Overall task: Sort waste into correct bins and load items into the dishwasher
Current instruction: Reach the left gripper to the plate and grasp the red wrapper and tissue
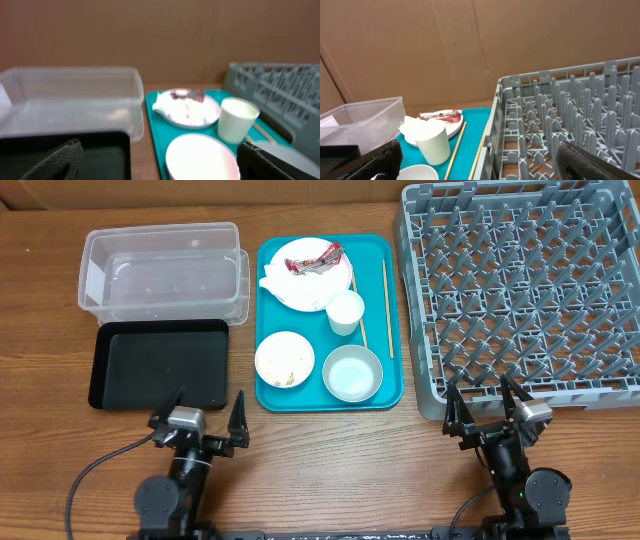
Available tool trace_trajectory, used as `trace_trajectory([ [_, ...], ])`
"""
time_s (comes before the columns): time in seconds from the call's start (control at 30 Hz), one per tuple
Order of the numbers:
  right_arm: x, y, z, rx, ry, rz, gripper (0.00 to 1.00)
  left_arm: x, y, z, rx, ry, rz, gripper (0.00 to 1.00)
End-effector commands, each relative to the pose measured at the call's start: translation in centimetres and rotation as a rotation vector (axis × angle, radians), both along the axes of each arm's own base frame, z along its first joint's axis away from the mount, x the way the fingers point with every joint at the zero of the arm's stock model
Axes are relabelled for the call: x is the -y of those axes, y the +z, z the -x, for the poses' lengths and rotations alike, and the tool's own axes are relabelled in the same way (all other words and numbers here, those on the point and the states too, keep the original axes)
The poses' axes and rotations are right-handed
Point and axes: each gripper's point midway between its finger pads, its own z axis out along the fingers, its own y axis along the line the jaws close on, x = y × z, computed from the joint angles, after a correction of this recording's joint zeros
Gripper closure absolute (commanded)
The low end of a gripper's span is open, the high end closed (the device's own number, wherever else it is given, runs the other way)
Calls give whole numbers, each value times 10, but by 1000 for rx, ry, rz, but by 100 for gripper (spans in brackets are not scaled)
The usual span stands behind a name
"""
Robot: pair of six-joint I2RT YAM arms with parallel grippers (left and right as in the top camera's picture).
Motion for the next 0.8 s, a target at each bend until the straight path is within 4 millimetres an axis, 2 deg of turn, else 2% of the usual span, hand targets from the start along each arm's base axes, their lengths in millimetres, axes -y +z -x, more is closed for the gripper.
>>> trace_trajectory([
  [0.0,-1,29,7,57,9,3,0,3,45,7,64,-15,-37,0],
  [0.2,0,60,16,65,8,2,0,4,79,-8,13,-27,-36,0],
  [0.43,1,92,17,12,3,23,0,20,115,-46,-117,-129,-25,0],
  [0.6,0,103,2,-103,4,38,0,30,136,-76,-234,-169,-18,0],
  [0.77,-3,109,-22,-279,7,52,0,57,152,-110,-363,-238,-64,0],
])
